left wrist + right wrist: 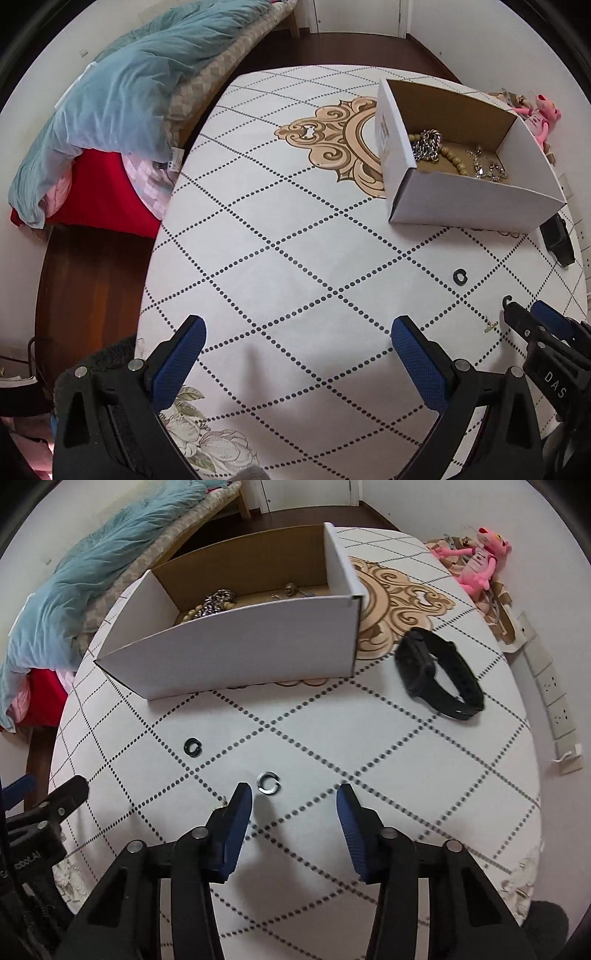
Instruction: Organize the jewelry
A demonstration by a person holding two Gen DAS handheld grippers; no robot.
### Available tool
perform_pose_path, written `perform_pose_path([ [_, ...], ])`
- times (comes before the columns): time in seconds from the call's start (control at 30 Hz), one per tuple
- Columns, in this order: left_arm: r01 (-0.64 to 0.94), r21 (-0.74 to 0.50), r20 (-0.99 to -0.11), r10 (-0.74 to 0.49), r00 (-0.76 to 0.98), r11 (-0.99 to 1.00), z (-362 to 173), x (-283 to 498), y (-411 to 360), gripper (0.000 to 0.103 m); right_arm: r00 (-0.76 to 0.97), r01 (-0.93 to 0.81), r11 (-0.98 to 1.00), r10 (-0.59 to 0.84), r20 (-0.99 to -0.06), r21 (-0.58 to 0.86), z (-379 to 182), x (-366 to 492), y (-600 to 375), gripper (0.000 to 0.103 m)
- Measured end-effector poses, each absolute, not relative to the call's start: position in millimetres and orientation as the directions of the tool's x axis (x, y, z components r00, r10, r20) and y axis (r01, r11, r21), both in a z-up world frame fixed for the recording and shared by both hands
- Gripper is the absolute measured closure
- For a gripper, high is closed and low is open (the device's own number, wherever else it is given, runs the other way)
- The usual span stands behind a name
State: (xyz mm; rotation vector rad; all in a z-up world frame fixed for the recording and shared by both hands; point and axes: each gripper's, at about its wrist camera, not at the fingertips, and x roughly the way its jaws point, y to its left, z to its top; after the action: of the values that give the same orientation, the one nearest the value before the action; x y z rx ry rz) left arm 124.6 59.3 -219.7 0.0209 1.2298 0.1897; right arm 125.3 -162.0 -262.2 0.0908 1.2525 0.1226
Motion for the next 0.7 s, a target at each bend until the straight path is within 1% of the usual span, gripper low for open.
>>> perform_pose_path([
  [0.07, -0.128, 0.121, -0.934, 0.157, 0.322, 0.984, -223, 126, 59, 0.0, 0.326, -0.062, 0.99, 0.141, -0.935, 0.128, -263, 127, -155, 0.056],
  [0.13, -0.123, 0.121, -0.935, 0.155, 0.32, 0.985, -227, 128, 59, 0.0, 0.338, -0.071, 0.991, 0.127, -0.932, 0.109, -263, 128, -152, 0.063],
  [0.2, -0.119, 0.121, -0.936, 0.154, 0.318, 0.985, -228, 130, 57, 0.0, 0.352, -0.095, 0.993, 0.102, -0.93, 0.073, -264, 129, -146, 0.08],
  [0.23, -0.116, 0.121, -0.936, 0.152, 0.318, 0.986, -229, 130, 56, 0.0, 0.355, -0.1, 0.993, 0.089, -0.931, 0.057, -264, 130, -146, 0.086],
  [0.27, -0.111, 0.119, -0.935, 0.149, 0.321, 0.987, -229, 130, 54, 0.0, 0.356, -0.112, 0.992, 0.09, -0.93, 0.054, -264, 130, -144, 0.09],
  [0.4, -0.077, 0.102, -0.932, 0.122, 0.34, 0.992, -227, 127, 39, 0.0, 0.352, -0.07, 0.993, 0.111, -0.93, 0.092, -261, 126, -161, 0.091],
  [0.63, 0.027, 0.003, -0.932, -0.007, 0.363, 1.0, -230, 115, -14, 0.001, 0.372, 0.058, 0.991, 0.088, -0.924, 0.118, -251, 101, -215, 0.091],
  [0.67, 0.045, -0.006, -0.931, -0.022, 0.365, 0.999, -232, 115, -22, 0.004, 0.374, 0.072, 0.991, 0.081, -0.924, 0.116, -251, 99, -221, 0.091],
  [0.7, 0.055, -0.008, -0.929, -0.028, 0.368, 0.998, -233, 114, -26, 0.014, 0.376, 0.084, 0.99, 0.076, -0.923, 0.115, -251, 97, -226, 0.091],
])
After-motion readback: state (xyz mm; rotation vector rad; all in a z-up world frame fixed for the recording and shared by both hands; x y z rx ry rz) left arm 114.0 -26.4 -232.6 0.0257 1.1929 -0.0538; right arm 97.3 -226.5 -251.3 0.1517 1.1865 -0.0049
